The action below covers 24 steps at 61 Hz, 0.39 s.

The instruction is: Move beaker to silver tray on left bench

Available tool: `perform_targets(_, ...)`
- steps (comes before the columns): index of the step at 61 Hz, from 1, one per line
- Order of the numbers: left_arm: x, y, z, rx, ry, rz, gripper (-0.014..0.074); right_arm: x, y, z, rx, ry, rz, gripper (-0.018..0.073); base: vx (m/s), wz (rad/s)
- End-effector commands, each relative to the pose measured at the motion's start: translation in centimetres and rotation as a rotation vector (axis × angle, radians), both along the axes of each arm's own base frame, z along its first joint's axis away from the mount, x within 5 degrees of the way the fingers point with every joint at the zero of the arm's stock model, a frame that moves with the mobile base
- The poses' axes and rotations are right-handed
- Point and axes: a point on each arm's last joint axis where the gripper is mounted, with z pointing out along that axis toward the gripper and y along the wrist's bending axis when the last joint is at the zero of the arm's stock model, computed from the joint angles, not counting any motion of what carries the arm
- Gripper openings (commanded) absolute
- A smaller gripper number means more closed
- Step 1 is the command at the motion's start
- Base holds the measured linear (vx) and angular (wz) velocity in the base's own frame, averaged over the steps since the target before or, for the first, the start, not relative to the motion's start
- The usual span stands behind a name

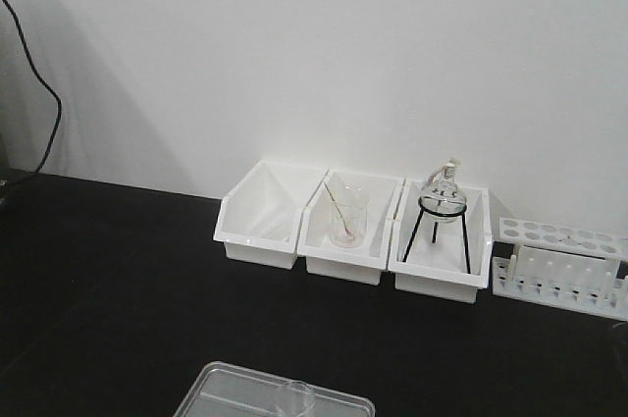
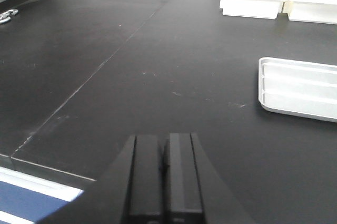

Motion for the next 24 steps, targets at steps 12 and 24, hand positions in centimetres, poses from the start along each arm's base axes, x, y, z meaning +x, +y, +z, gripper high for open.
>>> perform_targets(12,0.17,0.00,0.18,-0.005,-0.073,-0.001,0.0001,-0.04,0.01,0.71,0.002,-0.095,0.001,-0.0014,0.00,0.00)
perform_targets(24,0.17,0.00,0.18,-0.005,-0.073,-0.001,0.0001,-0.04,0.01,0.71,0.002,-0.095,0.001,-0.0014,0.00,0.00)
